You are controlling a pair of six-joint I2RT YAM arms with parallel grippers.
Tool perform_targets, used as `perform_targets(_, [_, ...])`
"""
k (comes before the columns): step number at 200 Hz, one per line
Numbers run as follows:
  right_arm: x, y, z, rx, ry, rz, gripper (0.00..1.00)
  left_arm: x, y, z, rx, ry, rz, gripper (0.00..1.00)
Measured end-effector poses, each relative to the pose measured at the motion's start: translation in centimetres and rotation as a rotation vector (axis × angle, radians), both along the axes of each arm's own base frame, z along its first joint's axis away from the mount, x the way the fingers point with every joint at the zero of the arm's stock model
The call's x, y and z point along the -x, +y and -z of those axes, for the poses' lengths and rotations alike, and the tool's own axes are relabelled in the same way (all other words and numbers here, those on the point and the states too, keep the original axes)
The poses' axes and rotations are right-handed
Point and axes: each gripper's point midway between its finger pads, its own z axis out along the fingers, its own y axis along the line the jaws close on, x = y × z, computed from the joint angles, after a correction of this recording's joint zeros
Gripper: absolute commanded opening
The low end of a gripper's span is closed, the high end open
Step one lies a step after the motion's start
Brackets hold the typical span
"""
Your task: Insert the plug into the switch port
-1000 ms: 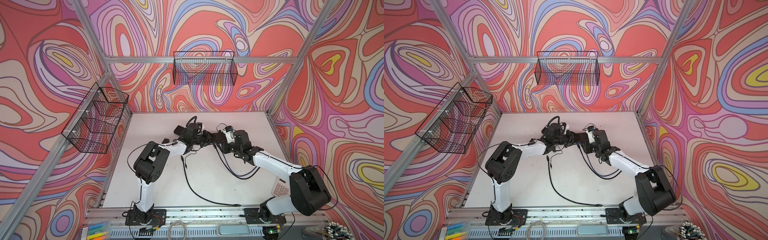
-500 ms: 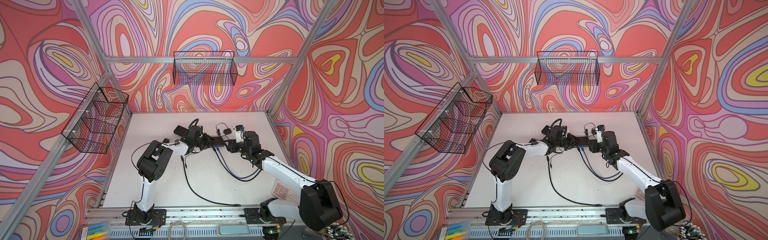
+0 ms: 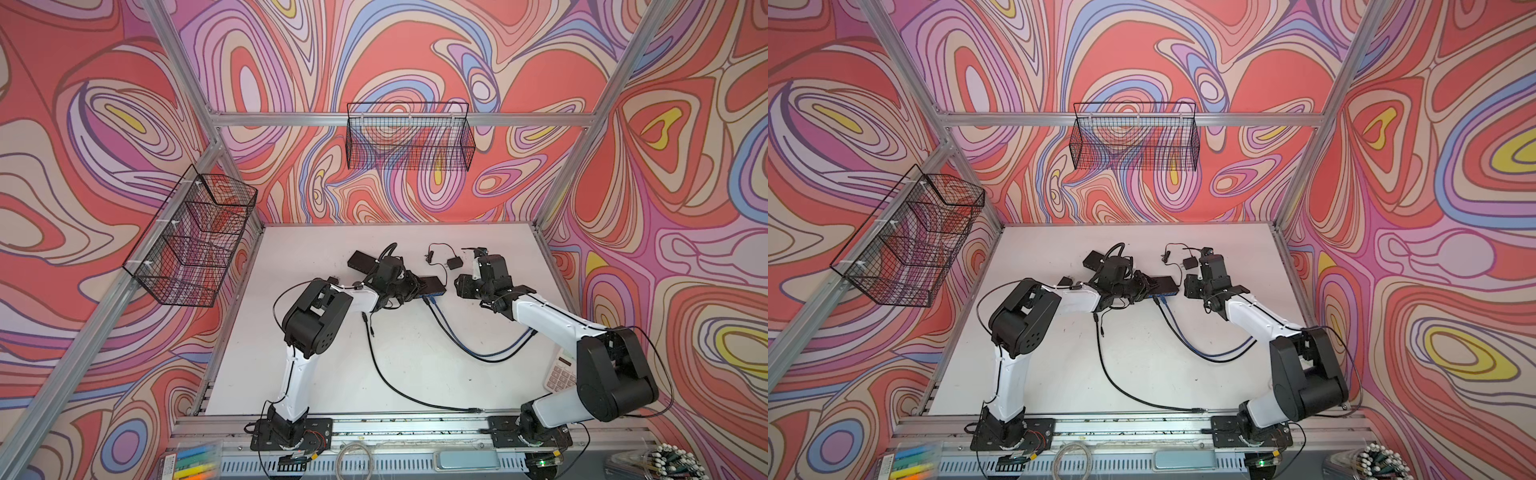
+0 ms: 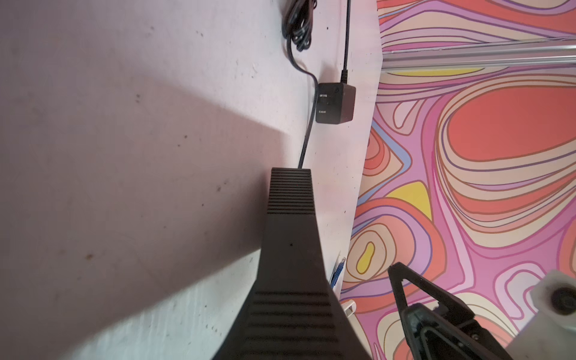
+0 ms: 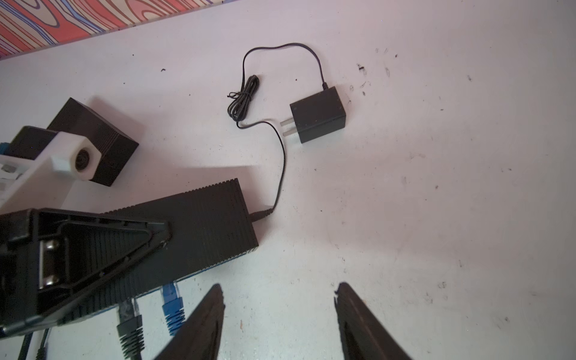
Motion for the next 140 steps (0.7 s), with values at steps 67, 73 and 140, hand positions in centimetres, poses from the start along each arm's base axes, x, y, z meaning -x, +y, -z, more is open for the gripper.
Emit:
perform_targets(67, [-1.0, -1.3, -0.3, -0.012, 0.005, 0.050, 0.60, -1.7, -0.7, 0.8, 0.111, -0.011, -0.073, 0.17])
perform_targets(73, [-1.0, -1.5, -0.3, -0.017, 0.006, 0.056, 0.60, -1.9, -0.7, 0.9, 0.120, -0.015, -0.085, 0.18])
perform_targets(140, [-1.0, -3.3, 0.0, -0.038, 0.015, 0.090, 0.61, -3.0, -2.1, 1.4, 0.168, -0.032, -0.158, 0.40])
